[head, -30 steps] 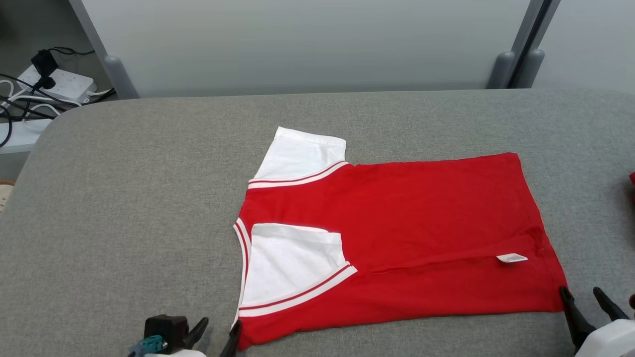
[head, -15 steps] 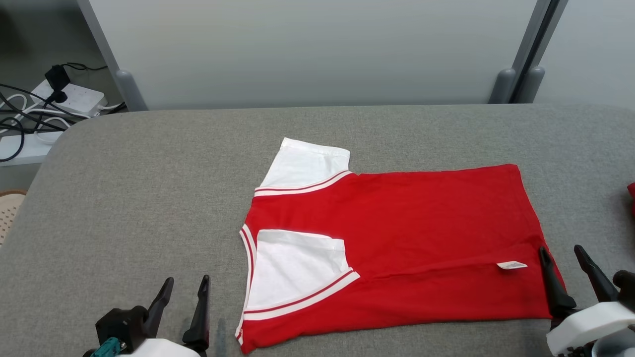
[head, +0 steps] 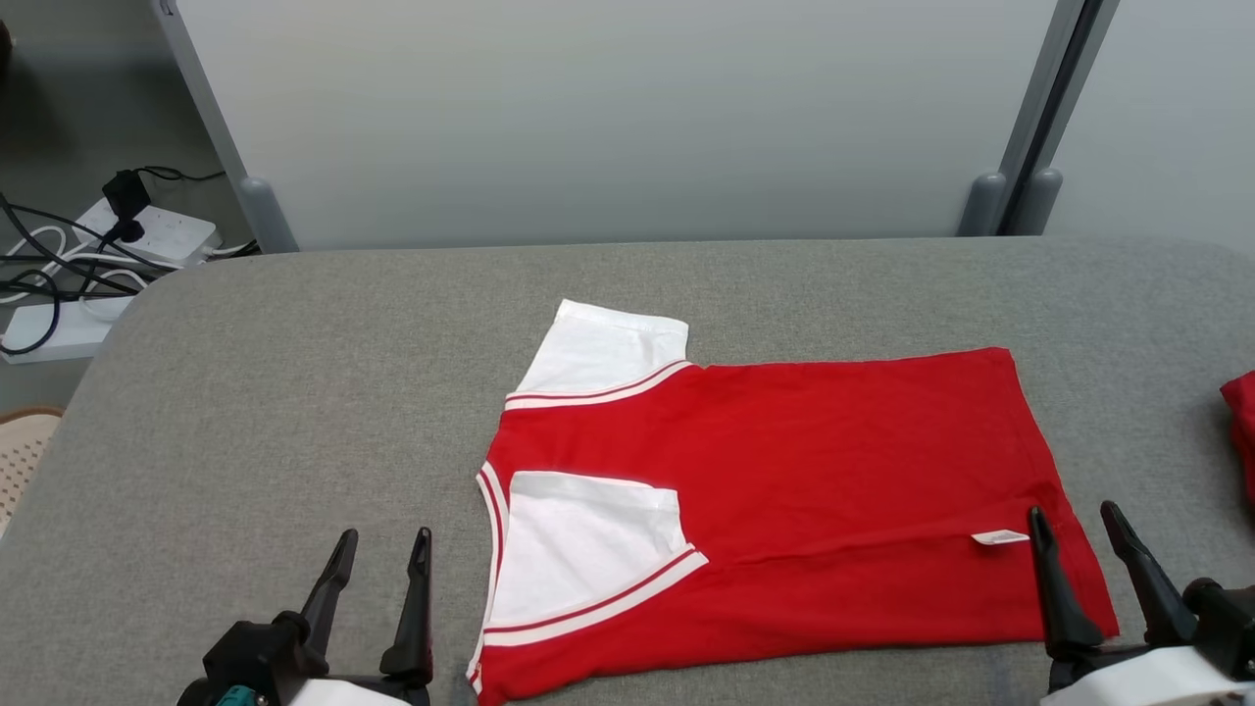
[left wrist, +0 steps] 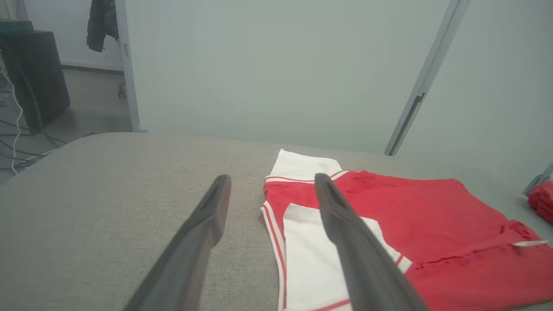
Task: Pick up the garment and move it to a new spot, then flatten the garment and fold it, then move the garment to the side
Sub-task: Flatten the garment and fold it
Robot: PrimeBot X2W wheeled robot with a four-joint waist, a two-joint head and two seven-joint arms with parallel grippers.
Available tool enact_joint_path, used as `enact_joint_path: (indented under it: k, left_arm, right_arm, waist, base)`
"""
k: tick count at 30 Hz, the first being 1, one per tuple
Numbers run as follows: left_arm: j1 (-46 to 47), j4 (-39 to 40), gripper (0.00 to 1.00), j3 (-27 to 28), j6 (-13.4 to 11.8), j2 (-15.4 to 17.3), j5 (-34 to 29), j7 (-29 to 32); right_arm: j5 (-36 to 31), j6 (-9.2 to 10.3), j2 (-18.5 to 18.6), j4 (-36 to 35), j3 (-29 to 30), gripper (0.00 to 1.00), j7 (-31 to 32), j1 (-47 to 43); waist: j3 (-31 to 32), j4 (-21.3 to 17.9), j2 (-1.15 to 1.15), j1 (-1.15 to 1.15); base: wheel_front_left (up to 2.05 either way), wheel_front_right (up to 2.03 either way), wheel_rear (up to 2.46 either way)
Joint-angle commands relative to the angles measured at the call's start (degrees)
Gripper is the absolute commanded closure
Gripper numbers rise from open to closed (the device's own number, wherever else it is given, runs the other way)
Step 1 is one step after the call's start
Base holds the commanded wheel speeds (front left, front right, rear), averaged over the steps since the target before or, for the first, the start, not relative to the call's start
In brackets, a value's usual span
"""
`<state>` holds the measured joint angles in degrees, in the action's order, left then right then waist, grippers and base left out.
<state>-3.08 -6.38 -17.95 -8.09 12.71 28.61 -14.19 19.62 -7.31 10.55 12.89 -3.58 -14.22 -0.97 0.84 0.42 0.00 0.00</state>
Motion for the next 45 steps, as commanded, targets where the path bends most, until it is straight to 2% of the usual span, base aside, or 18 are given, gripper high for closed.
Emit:
enact_joint_path:
  k: [1, 12, 19, 32, 40, 45]
  left_arm:
    - [2.3, 1.2, 0.0, 2.1, 0.3, 0.2, -0.7, -0.6]
    - [1.9, 0.7, 0.0, 3.0, 1.1, -1.2, -3.2, -0.8]
    - [6.4, -2.2, 0.0, 3.2, 1.4, -1.5, -3.2, -0.2]
    - [25.1, -11.4, 0.0, 2.2, 4.1, -2.0, -1.5, 8.0]
    - [39.5, -21.7, 0.0, 1.1, 6.4, -3.1, -0.5, 14.1]
    - [48.6, -29.7, 0.0, 0.3, 6.6, -4.0, -0.3, 19.2]
  right_arm:
    - [-0.5, -0.18, 0.6, -2.2, -0.5, 0.0, -0.8, 0.2]
    - [-1.3, -0.18, -0.3, -4.2, -1.4, 0.0, -0.8, -1.6]
    - [-1.1, -0.18, 0.4, -5.2, -2.0, 0.0, -0.8, -0.9]
    - [-0.7, -0.18, 1.3, -7.7, -2.4, 0.0, -0.8, 1.7]
    - [-0.7, -0.18, 2.2, -8.8, -2.4, 0.0, -0.8, 4.2]
    - [-0.8, -0.18, 2.6, -9.5, -2.7, 0.0, -0.8, 6.0]
  waist:
    - [0.2, -0.2, 0.0, 0.0]
    - [0.9, -1.3, 0.0, 0.0]
    - [-0.6, -2.2, 0.0, 0.0]
    - [-7.9, -4.0, 0.0, 0.0]
    - [-14.4, -4.8, 0.0, 0.0]
    - [-18.4, -5.3, 0.0, 0.0]
  base:
    - [0.0, 0.0, 0.0]
    - [0.0, 0.0, 0.0]
    - [0.0, 0.0, 0.0]
    - [0.0, 0.0, 0.0]
    - [0.0, 0.0, 0.0]
    - [0.0, 0.0, 0.0]
